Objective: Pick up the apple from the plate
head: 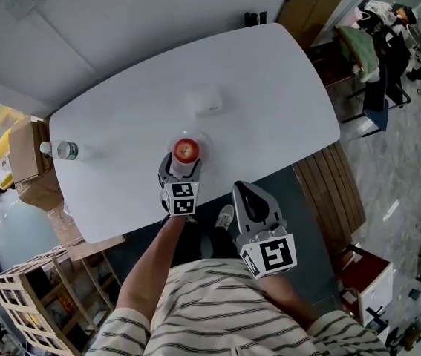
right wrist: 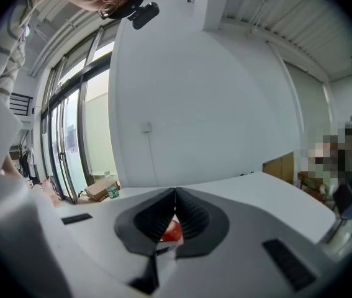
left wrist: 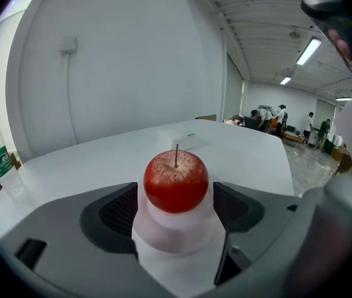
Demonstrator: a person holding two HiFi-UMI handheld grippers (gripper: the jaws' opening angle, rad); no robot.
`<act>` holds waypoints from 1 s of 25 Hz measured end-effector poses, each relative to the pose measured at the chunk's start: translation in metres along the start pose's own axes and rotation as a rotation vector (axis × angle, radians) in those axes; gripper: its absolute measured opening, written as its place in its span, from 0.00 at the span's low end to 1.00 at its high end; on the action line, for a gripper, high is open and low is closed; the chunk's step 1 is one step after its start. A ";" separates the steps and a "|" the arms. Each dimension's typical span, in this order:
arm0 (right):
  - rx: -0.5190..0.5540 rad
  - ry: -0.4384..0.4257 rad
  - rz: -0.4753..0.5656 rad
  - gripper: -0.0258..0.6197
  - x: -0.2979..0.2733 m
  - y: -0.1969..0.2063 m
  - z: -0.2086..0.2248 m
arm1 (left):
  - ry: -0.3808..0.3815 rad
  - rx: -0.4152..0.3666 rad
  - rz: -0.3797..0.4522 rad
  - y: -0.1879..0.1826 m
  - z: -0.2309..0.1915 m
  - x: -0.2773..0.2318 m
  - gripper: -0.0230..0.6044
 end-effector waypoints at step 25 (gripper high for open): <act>0.021 -0.003 -0.024 0.06 0.001 0.004 0.004 | 0.028 0.009 0.044 -0.006 0.000 -0.003 0.60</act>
Point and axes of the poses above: the fingertips, and each gripper's own axes: x backward along the fingers, z to its right, y out of its underside, the point moved 4 cm from there along x, backward along the fingers, and after that the axes turned 3 degrees about -y, right-handed, at the moved point
